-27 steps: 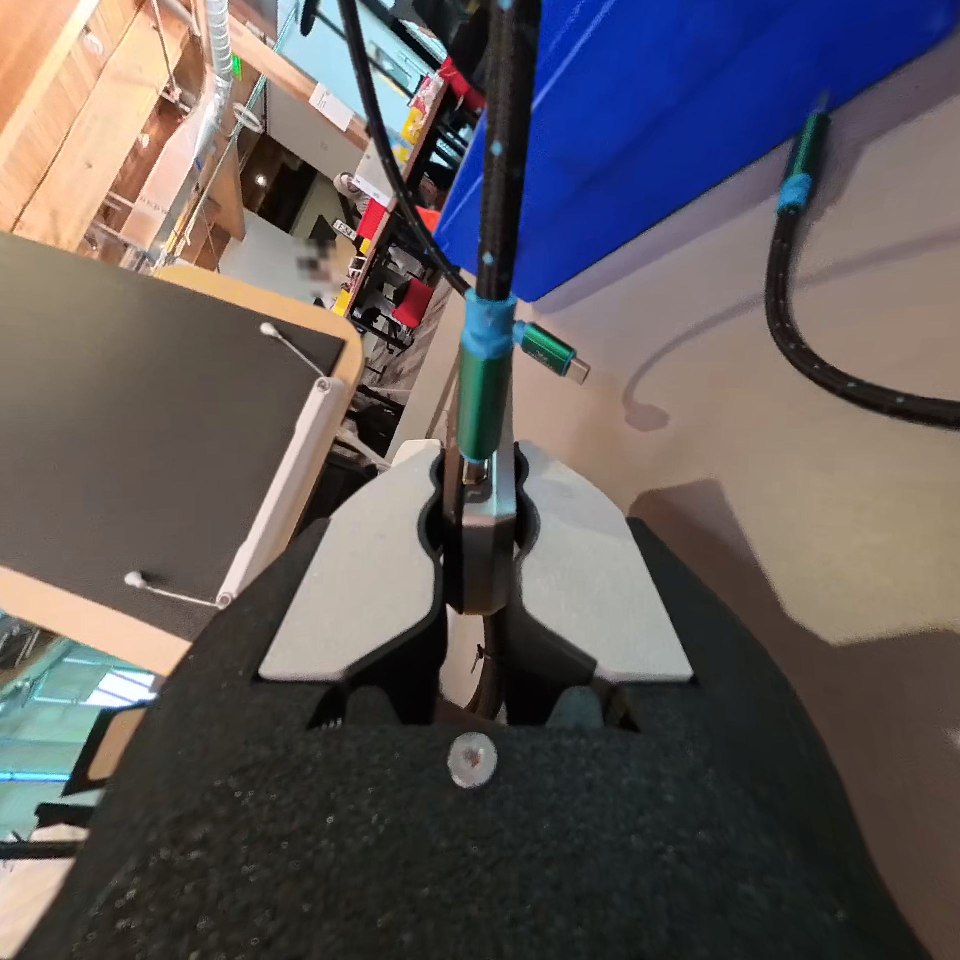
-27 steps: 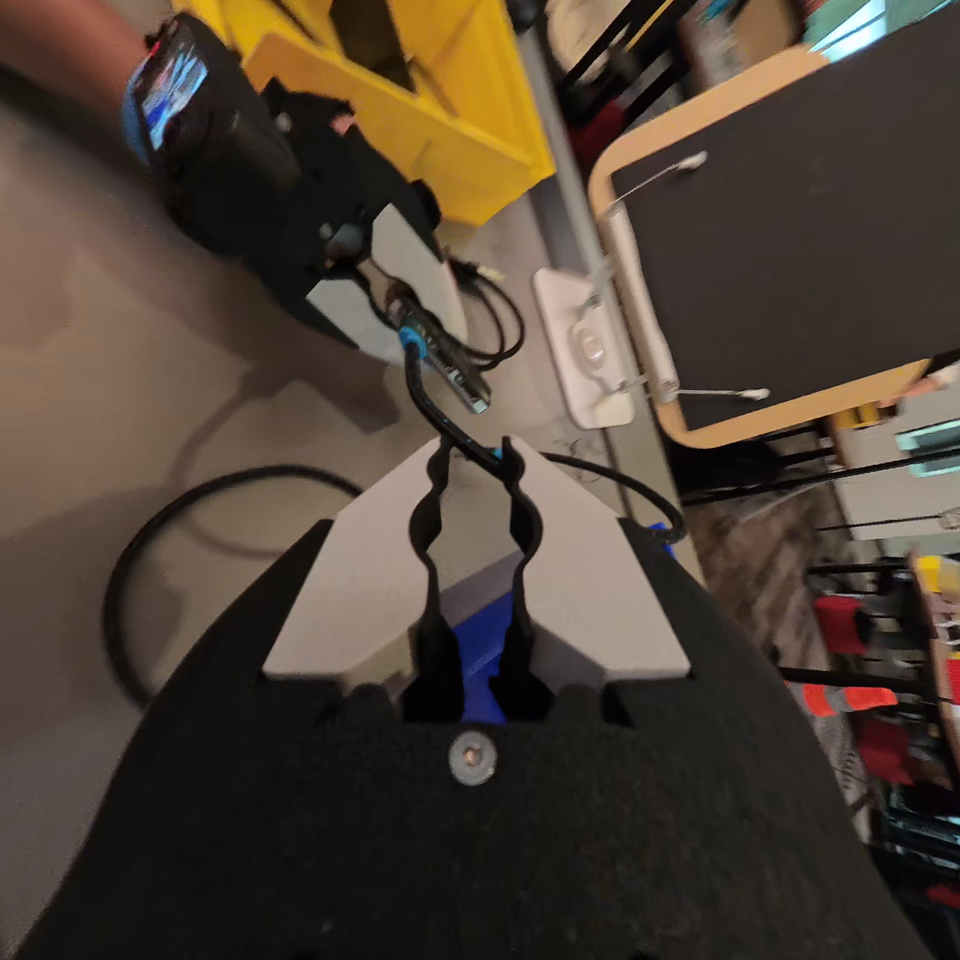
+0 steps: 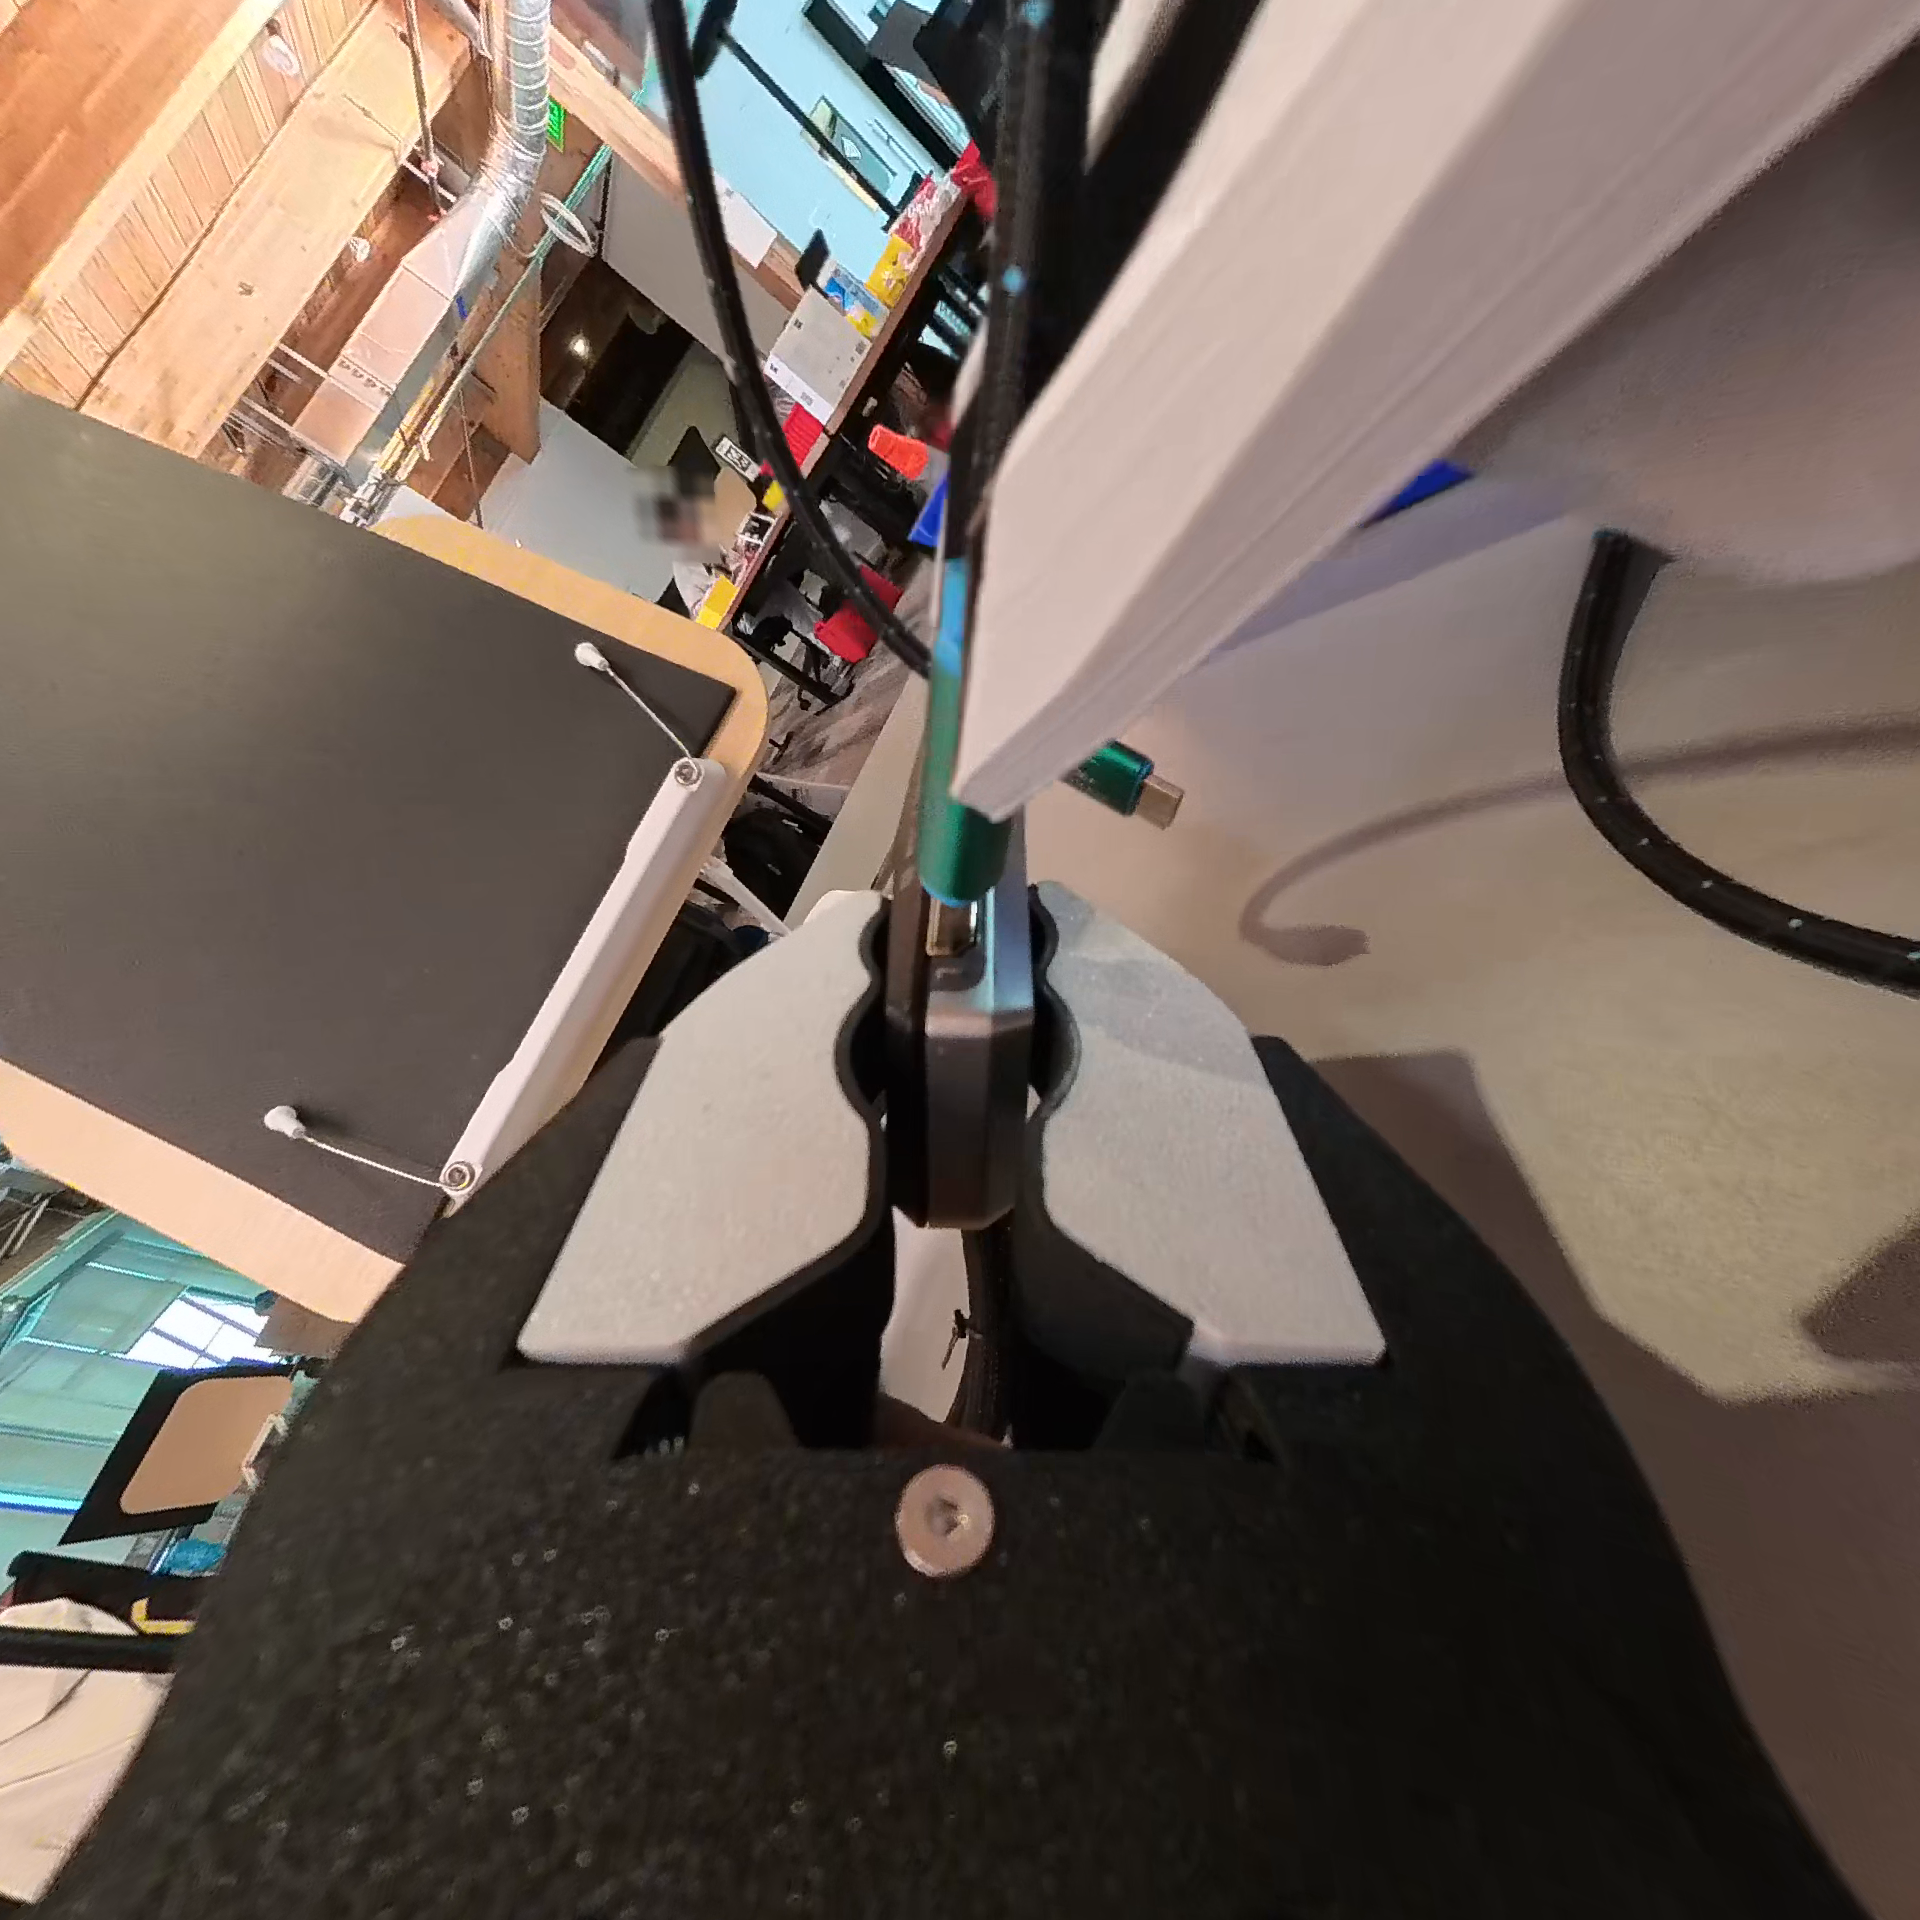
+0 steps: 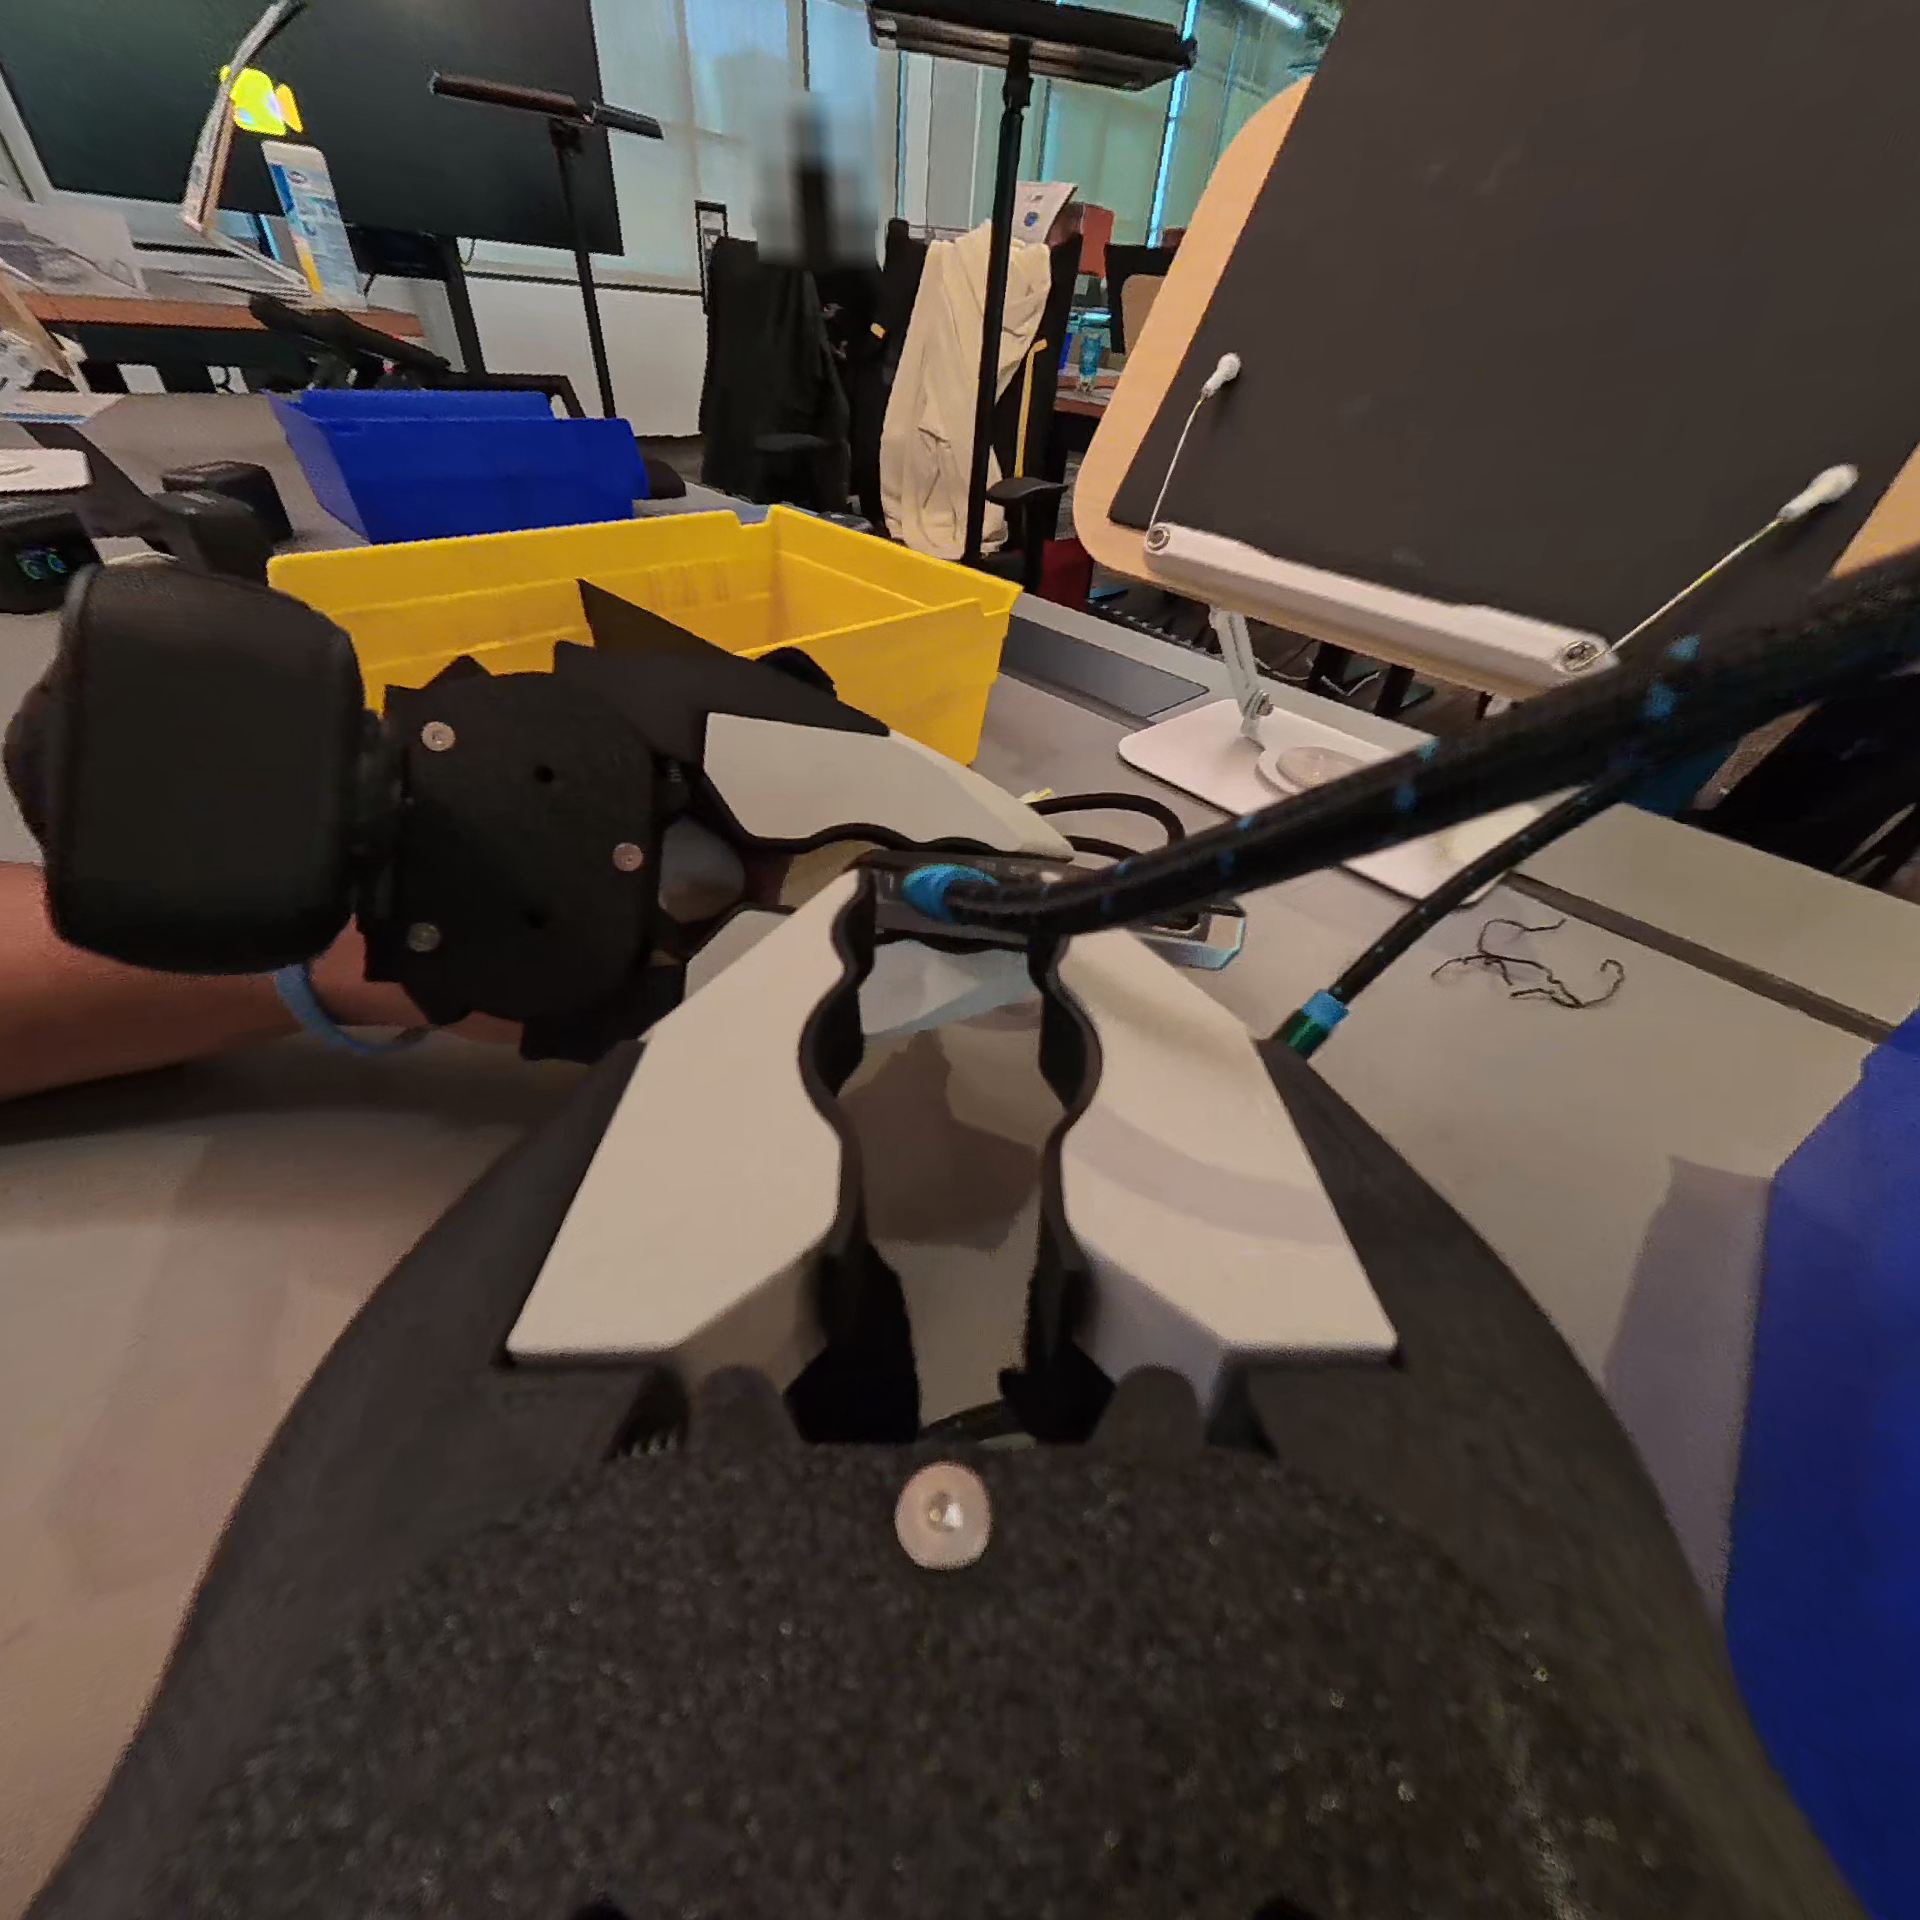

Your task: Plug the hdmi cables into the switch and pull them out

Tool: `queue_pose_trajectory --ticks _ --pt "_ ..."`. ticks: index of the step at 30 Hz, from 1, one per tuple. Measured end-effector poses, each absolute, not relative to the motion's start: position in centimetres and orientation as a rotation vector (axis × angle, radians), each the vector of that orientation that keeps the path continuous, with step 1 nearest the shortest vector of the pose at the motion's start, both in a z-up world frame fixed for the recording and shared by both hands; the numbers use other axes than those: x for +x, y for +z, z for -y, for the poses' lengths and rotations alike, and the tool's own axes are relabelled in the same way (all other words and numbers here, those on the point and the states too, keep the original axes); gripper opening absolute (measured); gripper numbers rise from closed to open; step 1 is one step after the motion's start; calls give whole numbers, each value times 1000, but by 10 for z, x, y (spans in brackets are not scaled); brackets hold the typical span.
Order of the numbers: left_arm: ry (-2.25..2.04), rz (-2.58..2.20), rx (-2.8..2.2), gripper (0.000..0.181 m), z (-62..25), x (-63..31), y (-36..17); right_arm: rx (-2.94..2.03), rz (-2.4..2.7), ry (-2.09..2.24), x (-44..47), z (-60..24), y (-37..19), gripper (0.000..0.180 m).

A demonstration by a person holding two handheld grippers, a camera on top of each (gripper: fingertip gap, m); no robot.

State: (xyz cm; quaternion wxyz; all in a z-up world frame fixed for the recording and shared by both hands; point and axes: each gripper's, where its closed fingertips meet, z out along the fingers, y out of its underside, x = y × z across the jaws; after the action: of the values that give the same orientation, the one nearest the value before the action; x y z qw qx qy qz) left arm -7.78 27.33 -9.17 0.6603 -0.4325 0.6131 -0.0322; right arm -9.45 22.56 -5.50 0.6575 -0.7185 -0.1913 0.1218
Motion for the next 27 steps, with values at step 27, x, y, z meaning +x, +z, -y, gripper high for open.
queue_pose_trajectory --ticks 27 --pt "0 -1361 -861 26 -268 -77 -82 -1764 375 389 -96 -229 -53 20"
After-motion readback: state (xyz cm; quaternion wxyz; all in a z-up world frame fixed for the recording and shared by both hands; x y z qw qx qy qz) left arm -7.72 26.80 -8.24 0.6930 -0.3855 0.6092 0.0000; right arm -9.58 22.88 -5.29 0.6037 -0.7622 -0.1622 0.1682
